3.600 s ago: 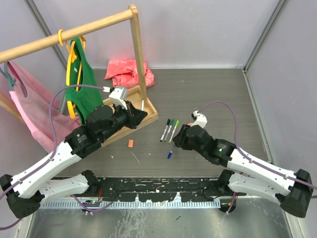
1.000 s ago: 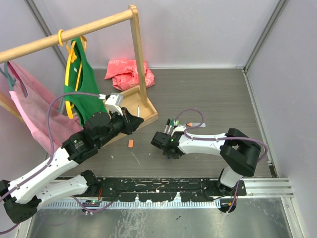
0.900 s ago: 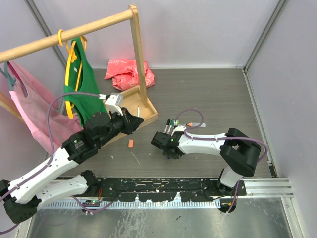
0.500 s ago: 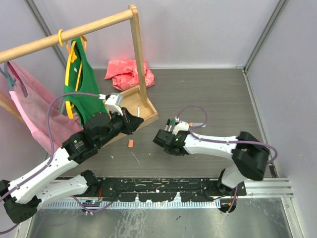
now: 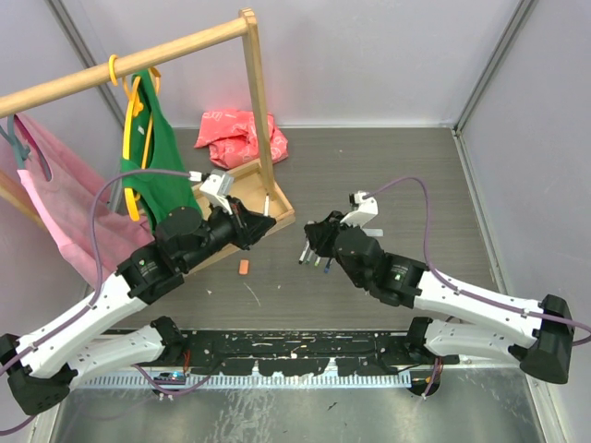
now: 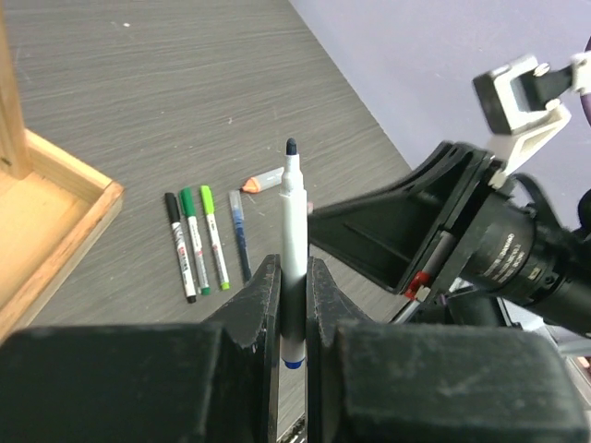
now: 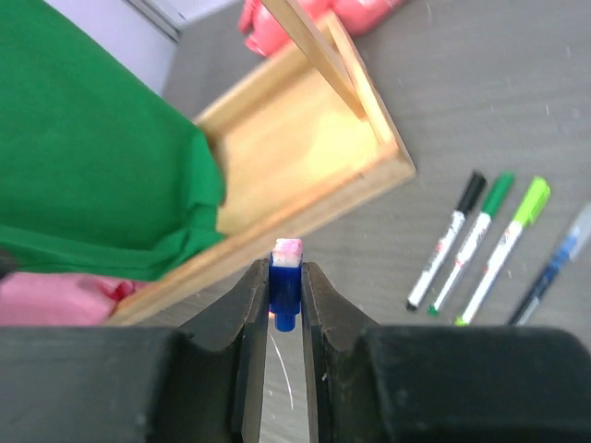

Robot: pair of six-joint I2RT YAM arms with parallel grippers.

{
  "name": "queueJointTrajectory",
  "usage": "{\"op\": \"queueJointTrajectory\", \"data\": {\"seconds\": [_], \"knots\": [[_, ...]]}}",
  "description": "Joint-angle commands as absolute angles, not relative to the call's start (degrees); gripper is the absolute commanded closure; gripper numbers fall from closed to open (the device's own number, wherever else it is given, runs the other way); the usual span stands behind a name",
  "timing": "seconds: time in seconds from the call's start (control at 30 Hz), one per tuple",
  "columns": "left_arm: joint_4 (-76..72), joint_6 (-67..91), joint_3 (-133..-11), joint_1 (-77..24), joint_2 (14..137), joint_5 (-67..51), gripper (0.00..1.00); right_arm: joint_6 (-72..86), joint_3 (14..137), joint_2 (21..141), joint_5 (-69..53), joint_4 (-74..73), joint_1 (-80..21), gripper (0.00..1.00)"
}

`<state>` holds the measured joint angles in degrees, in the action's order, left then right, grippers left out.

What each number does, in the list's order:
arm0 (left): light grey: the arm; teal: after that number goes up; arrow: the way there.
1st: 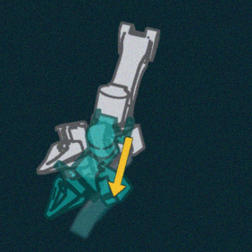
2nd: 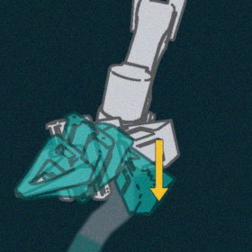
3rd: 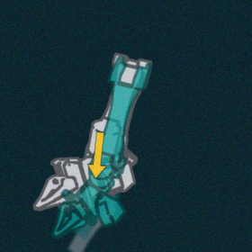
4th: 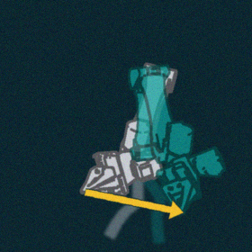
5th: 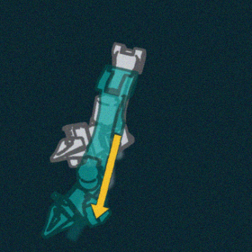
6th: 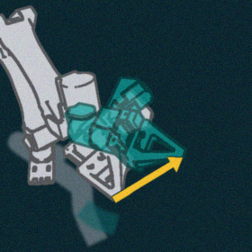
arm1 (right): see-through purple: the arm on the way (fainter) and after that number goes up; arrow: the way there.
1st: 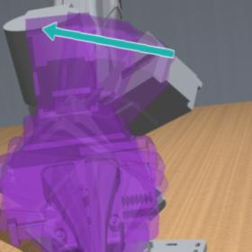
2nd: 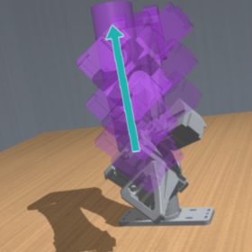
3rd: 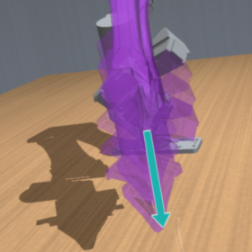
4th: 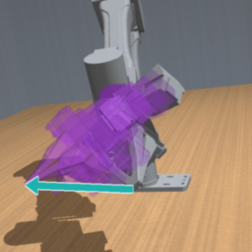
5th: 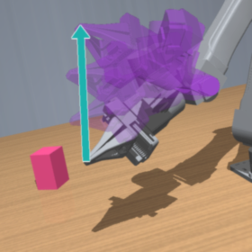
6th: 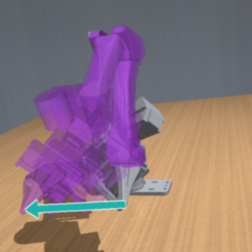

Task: Insert the pens into the pen caps
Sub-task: Insert the pen cap onto the pen.

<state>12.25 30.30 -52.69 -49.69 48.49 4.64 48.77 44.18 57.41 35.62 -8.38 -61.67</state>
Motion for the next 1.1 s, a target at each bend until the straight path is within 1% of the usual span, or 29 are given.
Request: {"op": "queueJointTrajectory", "data": {"seconds": [0.0,0.1,0.23,0.43,0.7,0.93,1.07], "knots": [[5.41,27.48,-55.28,-49.31,49.09,-0.74,1.00,32.97,46.50,54.47,38.02,6.56,-61.71,1.00],[3.52,26.89,-55.52,-49.33,49.55,-3.02,1.00,29.08,47.49,52.35,36.73,10.72,-61.76,1.00],[2.08,25.71,-56.24,-49.31,49.89,-5.46,1.00,24.34,45.97,48.12,30.25,20.69,-61.71,1.00],[-1.75,25.43,-56.30,-49.37,49.62,-11.19,1.00,20.33,46.05,45.50,22.35,29.86,-61.70,1.00],[-7.99,25.51,-55.07,-49.31,49.61,-17.87,1.00,21.01,47.11,45.44,17.23,34.92,-61.70,1.00],[-8.26,25.48,-55.83,-49.32,50.71,-21.47,1.00,20.08,47.13,46.20,10.89,39.28,-61.70,1.00],[-8.49,25.74,-56.15,-49.38,51.32,-23.37,1.00,19.67,47.31,46.76,10.74,40.51,-61.74,1.00]]}}
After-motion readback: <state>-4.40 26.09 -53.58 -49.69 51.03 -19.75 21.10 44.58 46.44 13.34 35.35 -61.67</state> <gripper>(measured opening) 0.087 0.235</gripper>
